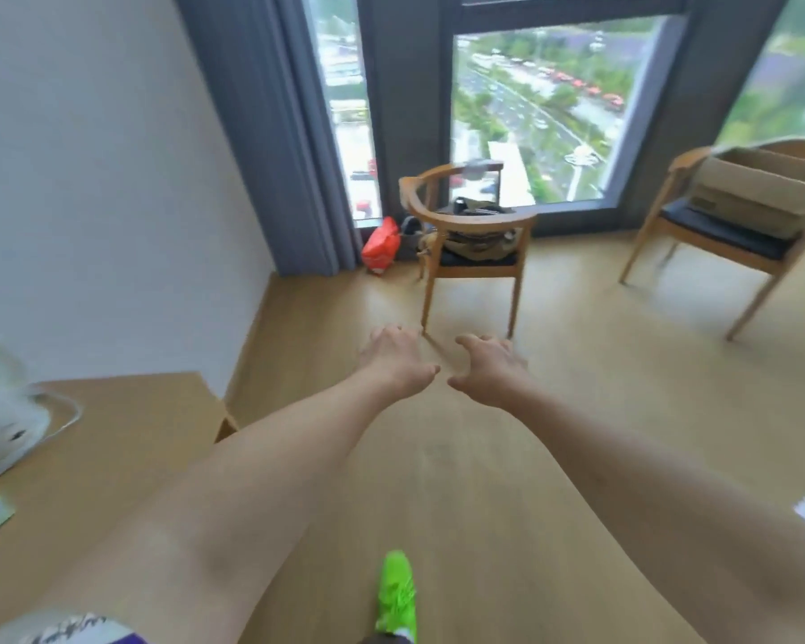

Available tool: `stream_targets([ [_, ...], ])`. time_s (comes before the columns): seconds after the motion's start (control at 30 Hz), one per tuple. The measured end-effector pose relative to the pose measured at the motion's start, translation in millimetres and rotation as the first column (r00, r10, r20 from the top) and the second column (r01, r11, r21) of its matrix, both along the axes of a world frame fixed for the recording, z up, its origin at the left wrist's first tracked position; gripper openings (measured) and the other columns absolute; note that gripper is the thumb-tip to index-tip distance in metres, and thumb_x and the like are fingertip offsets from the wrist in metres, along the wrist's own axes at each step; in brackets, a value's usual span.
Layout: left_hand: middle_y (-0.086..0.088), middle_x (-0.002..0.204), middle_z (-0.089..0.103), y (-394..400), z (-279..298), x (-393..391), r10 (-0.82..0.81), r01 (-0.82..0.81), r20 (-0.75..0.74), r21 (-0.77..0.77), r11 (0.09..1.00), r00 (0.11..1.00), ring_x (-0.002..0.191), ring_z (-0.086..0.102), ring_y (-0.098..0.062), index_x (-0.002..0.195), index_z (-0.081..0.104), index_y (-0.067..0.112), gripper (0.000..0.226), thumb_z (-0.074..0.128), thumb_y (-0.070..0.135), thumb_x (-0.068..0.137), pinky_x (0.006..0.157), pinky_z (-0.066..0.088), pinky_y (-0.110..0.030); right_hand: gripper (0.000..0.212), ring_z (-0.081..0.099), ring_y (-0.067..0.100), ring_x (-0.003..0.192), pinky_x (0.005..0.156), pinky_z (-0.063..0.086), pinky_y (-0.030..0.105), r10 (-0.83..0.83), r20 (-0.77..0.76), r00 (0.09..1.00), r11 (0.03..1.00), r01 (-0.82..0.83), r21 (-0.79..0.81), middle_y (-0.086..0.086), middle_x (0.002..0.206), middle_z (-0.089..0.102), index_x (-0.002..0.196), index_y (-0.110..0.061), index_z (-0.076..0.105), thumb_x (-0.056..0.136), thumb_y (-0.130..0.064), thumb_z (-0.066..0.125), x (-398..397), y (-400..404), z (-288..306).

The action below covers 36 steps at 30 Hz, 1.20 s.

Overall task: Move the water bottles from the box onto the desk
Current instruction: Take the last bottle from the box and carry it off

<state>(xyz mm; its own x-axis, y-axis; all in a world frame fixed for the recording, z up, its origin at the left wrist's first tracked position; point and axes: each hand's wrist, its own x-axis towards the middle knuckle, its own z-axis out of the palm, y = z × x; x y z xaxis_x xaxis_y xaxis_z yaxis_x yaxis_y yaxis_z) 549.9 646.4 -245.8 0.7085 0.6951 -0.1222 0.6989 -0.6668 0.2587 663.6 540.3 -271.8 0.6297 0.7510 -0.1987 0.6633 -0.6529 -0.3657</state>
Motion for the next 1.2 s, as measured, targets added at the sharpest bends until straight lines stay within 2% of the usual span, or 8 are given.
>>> stream_targets([
  [0.27, -0.006, 0.145, 0.053, -13.2, -32.6, 233.3, -0.358, 0.357, -0.016, -0.031, 0.933, 0.934, 0.136, 0.045, -0.028, 0.147, 0.048, 0.027, 0.063, 0.065, 0.051, 0.091, 0.106, 0.042, -0.046, 0.07, 0.042, 0.03, 0.135, 0.105, 0.039, 0.043, -0.353, -0.009, 0.936, 0.934, 0.352, -0.057, 0.004, 0.145, 0.049, 0.15, -0.031, 0.04, 0.086, -0.045, 0.066, 188.5, -57.4, -20.9],
  [0.53, -0.008, 0.145, 0.051, -16.8, -5.3, 455.3, -0.573, 0.574, 0.051, -0.01, 0.818, 0.818, 0.134, 0.044, -0.031, 0.149, 0.045, 0.026, 0.066, 0.065, 0.051, 0.092, 0.105, 0.045, -0.049, 0.072, 0.042, 0.032, 0.136, 0.108, 0.041, 0.044, -0.59, 0.023, 0.807, 0.805, 0.591, -0.06, 0.007, 0.147, 0.047, 0.151, -0.031, 0.04, 0.087, -0.047, 0.068, 361.5, -81.2, 9.4],
  [0.73, -0.008, 0.148, 0.05, -34.7, -12.2, 560.3, -0.673, 0.674, 0.04, -0.009, 0.739, 0.739, 0.135, 0.044, -0.031, 0.15, 0.045, 0.026, 0.067, 0.065, 0.051, 0.091, 0.105, 0.044, -0.048, 0.07, 0.043, 0.032, 0.135, 0.106, 0.04, 0.043, -0.676, -0.002, 0.737, 0.735, 0.674, -0.074, 0.007, 0.145, 0.048, 0.15, -0.032, 0.041, 0.087, -0.047, 0.067, 449.3, -96.6, 3.2],
  [0.87, -0.008, 0.148, 0.05, -34.1, -29.4, 632.9, -0.679, 0.679, 0.029, 0.001, 0.734, 0.734, 0.135, 0.043, -0.031, 0.15, 0.045, 0.026, 0.068, 0.065, 0.052, 0.09, 0.104, 0.043, -0.048, 0.071, 0.043, 0.031, 0.135, 0.105, 0.04, 0.043, -0.687, -0.031, 0.726, 0.726, 0.682, -0.09, 0.007, 0.144, 0.048, 0.151, -0.032, 0.04, 0.087, -0.046, 0.068, 514.8, -99.6, -15.1],
  [0.93, -0.008, 0.147, 0.051, -34.7, -38.4, 676.5, -0.682, 0.682, 0.03, 0.014, 0.732, 0.731, 0.134, 0.045, -0.03, 0.149, 0.046, 0.026, 0.069, 0.066, 0.052, 0.089, 0.101, 0.045, -0.046, 0.07, 0.042, 0.031, 0.136, 0.106, 0.04, 0.043, -0.693, -0.038, 0.72, 0.72, 0.69, -0.074, 0.007, 0.145, 0.047, 0.15, -0.031, 0.041, 0.087, -0.046, 0.069, 555.9, -99.9, -23.4],
  [1.1, -0.005, 0.131, 0.059, -46.1, -47.0, 808.3, -0.69, 0.689, 0.042, 0.049, 0.723, 0.722, 0.119, 0.053, -0.026, 0.137, 0.056, 0.025, 0.058, 0.071, 0.05, 0.088, 0.08, 0.047, -0.034, 0.068, 0.043, 0.032, 0.135, 0.107, 0.041, 0.046, -0.679, -0.022, 0.734, 0.734, 0.678, -0.032, 0.007, 0.143, 0.049, 0.149, -0.031, 0.042, 0.089, -0.046, 0.07, 678.2, -107.7, -32.5],
  [1.2, -0.006, 0.129, 0.059, -56.6, -38.7, 886.8, -0.683, 0.682, 0.071, 0.037, 0.73, 0.727, 0.117, 0.053, -0.027, 0.135, 0.056, 0.025, 0.056, 0.072, 0.049, 0.086, 0.084, 0.052, -0.037, 0.068, 0.044, 0.032, 0.135, 0.109, 0.042, 0.048, -0.679, -0.027, 0.733, 0.734, 0.679, -0.015, 0.007, 0.143, 0.05, 0.15, -0.031, 0.042, 0.09, -0.044, 0.071, 754.9, -118.0, -25.6],
])
